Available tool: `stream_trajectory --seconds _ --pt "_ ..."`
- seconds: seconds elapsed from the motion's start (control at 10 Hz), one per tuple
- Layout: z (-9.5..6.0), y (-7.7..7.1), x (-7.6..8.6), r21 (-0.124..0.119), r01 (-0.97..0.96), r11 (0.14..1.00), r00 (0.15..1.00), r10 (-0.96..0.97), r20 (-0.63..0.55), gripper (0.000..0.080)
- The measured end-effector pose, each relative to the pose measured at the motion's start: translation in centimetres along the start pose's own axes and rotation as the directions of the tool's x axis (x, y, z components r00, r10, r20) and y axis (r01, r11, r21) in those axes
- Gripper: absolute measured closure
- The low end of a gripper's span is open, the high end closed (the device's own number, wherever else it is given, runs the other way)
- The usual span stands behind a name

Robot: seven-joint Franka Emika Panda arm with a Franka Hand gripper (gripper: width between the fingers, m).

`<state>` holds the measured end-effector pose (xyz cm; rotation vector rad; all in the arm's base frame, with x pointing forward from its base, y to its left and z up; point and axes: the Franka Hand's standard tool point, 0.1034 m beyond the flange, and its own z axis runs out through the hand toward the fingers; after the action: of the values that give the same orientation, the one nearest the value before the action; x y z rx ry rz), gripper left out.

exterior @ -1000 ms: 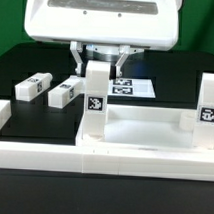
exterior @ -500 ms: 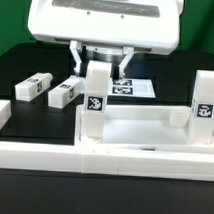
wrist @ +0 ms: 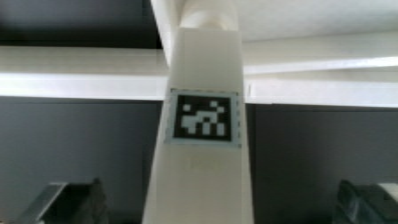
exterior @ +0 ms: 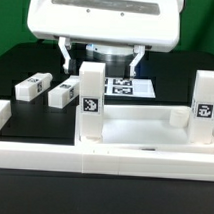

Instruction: Assemble desk

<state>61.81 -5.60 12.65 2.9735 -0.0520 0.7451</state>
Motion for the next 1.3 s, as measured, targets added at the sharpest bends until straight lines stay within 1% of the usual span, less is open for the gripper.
stream_trajectory --seconds 0.1,0.2,0.3,0.4,0.5,0.6,0.7,0.8,0.9,1.1,1.2,1.3 --pt "-0.3 0.1 0.2 0.003 -0.004 1.000 1.000 0.004 0.004 0.0151" --pt "-1.0 0.2 0.6 0.013 -0.010 1.000 1.000 0.010 0.021 0.0151" --pt "-1.6 0.2 1.3 0.030 -0.016 0.999 0.999 0.015 0.051 0.0151" --pt "-2.0 0.1 2.3 0.039 -0.017 0.999 0.998 0.015 0.056 0.0151" --pt "-2.2 -0.1 2.9 0.044 -0.016 0.999 0.998 0.013 0.056 0.0151" --pt "-2.1 -0.1 2.7 0.044 -0.016 0.999 0.998 0.013 0.061 0.0151" --pt "-2.0 -0.3 2.6 0.051 -0.016 0.999 0.997 0.012 0.079 0.0151" --pt "-2.0 -0.2 2.6 0.050 -0.017 0.999 0.997 0.013 0.078 0.0151" --pt "-1.8 -0.2 2.0 0.061 -0.017 0.998 0.992 0.009 0.127 0.0151" --pt "-1.3 -0.3 1.6 0.095 -0.033 0.995 0.964 0.007 0.264 0.0151" --pt "-1.0 -0.1 1.6 0.103 -0.029 0.994 0.949 -0.005 0.316 0.0151" --pt "-0.6 0.3 1.3 0.110 -0.039 0.993 0.927 -0.005 0.375 0.0151"
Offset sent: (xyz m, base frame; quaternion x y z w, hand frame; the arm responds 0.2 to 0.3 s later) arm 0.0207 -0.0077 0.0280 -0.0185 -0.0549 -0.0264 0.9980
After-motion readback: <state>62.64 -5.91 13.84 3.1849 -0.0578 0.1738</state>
